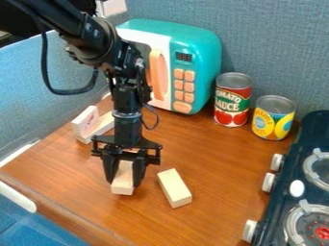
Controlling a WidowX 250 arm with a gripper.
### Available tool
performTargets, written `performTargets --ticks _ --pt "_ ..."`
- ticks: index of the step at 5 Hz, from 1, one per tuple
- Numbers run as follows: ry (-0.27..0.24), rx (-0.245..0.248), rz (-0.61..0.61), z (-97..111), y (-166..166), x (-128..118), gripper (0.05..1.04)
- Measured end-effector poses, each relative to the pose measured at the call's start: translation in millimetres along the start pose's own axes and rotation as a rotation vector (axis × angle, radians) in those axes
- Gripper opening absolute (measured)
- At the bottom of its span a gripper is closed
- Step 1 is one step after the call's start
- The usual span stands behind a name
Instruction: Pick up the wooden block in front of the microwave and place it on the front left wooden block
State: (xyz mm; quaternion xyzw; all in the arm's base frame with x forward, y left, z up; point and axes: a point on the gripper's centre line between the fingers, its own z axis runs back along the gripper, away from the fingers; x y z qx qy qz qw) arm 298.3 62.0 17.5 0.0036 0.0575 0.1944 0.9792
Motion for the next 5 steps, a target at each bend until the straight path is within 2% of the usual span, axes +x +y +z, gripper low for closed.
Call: performTargets --ticks 1,2,4,5 --pt "0.012 -0.031 0.000 -0.1 1.2 0.6 0.903" --pt "0.018 -0.044 0.003 0.4 2.5 0.0 0.997" --pt "0.050 -0.070 0.010 -2.5 6.9 -4.8 0.999" --pt "0.017 -0.078 0.000 9.7 3.4 -3.8 0.999"
